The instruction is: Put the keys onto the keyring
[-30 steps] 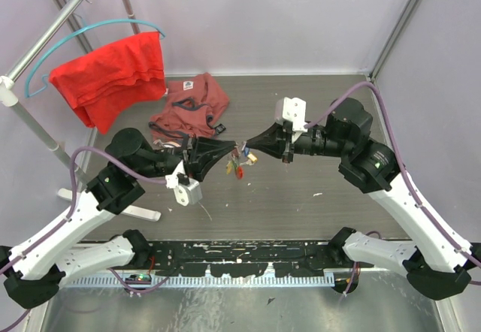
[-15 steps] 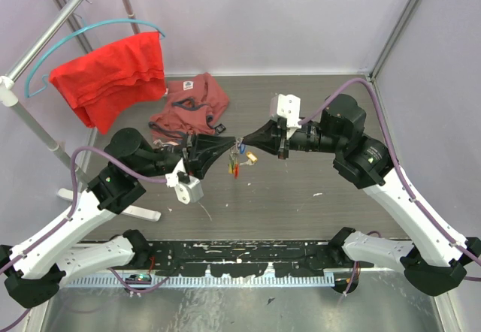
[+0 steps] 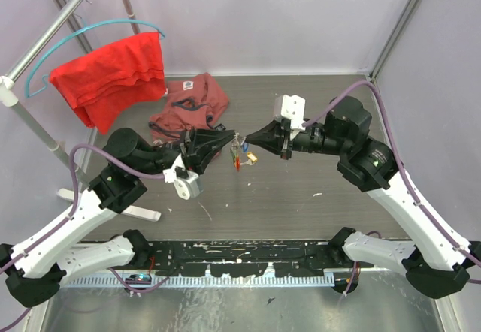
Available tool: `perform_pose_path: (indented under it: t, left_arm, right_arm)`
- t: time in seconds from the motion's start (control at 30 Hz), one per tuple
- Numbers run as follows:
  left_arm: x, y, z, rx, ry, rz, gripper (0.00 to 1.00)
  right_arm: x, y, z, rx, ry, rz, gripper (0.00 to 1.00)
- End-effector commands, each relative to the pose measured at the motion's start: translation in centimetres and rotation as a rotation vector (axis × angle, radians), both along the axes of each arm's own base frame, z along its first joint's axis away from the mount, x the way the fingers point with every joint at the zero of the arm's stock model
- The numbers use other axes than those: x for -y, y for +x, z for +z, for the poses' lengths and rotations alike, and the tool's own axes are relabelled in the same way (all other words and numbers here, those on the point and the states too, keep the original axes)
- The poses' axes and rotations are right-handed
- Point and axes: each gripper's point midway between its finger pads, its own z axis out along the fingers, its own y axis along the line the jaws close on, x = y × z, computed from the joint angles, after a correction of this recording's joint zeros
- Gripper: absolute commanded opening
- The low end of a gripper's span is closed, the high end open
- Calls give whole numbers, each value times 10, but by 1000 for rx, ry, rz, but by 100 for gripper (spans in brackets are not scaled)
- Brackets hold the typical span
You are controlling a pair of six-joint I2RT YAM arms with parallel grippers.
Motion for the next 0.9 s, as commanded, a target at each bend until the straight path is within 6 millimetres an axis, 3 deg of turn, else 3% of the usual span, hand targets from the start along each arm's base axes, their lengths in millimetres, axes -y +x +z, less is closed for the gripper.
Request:
perform_pose_path:
  t: [0.0,0.33,0.87]
  left_arm:
    - [-3,3,22,30,-76,16,0]
    - [-1,2,22,8,-74,3,0]
    - [1,1,20,-3,-65,-11,0]
  right_arm:
    - [12,-9,39,109,70,-20,1]
    - [9,-16,53,137,109,26,1]
    - [1,-17,52,117,120,62,1]
